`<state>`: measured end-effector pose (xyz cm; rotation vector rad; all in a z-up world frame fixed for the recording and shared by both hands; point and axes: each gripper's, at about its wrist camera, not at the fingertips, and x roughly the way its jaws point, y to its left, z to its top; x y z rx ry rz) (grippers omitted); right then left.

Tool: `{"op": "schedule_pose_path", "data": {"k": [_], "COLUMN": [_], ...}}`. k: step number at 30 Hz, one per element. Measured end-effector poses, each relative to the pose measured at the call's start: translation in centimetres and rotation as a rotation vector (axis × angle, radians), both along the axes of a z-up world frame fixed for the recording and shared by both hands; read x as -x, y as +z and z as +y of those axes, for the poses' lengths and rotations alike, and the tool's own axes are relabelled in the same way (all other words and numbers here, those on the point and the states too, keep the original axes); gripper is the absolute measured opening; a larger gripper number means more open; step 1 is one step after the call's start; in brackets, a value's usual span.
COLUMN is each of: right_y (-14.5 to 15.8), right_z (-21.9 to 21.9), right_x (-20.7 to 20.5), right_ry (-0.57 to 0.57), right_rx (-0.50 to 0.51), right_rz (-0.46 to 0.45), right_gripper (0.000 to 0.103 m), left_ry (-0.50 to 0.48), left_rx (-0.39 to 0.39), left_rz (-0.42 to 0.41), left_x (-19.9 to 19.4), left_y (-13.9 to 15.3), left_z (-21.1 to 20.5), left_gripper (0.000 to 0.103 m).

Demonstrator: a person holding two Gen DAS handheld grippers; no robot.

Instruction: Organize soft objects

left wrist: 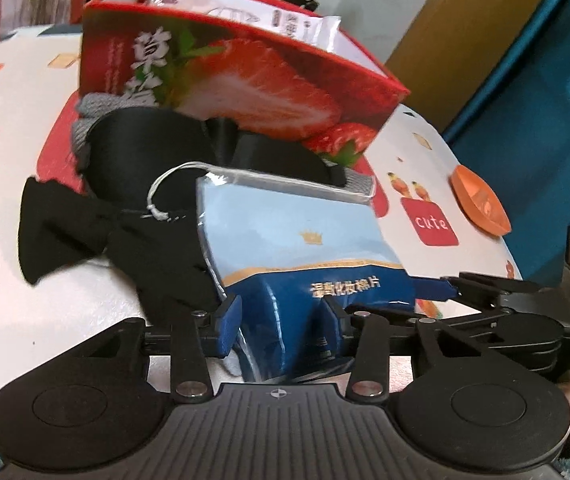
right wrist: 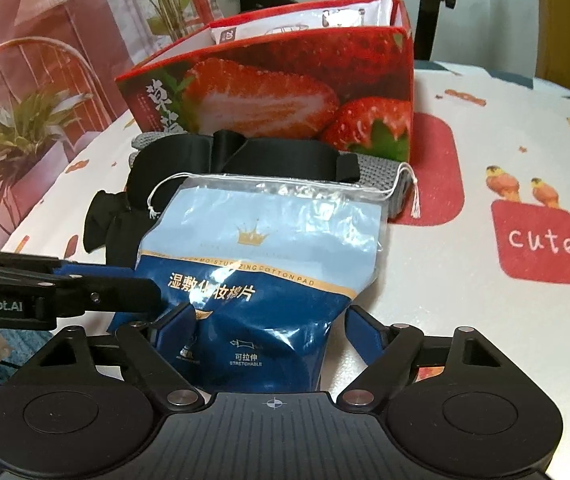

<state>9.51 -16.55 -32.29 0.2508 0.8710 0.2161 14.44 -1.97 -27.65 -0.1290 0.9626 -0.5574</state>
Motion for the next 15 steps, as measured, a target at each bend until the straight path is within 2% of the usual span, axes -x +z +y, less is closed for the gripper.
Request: {"op": "schedule_pose_path", "data": {"k": [3,9,15], "right_y": [-0.3,-0.4,-0.3], "right_z": [-0.2,-0.2,0.0], "right_x": [-0.2,-0.4,-0.6], "right_ry": [-0.003,0.006,0.016], "right_rx": [-0.023,-0.037,-0.045], "right_rz": [0.008,0.010,0.008], "right_gripper": [0.078,0.075,0.067], "left_ry": [0.020,0.045,-0.002], "left_rx": [0.018,0.003,0.023], "left_rz": [0.022,0.044,0.077], "left_x": [-0.4,-1.0,-1.3], "left_y": [-0.4,-0.7,-1.2], "left_z": [0.6,0.8,0.3], "left_gripper": [0.045,0.047,0.047]}}
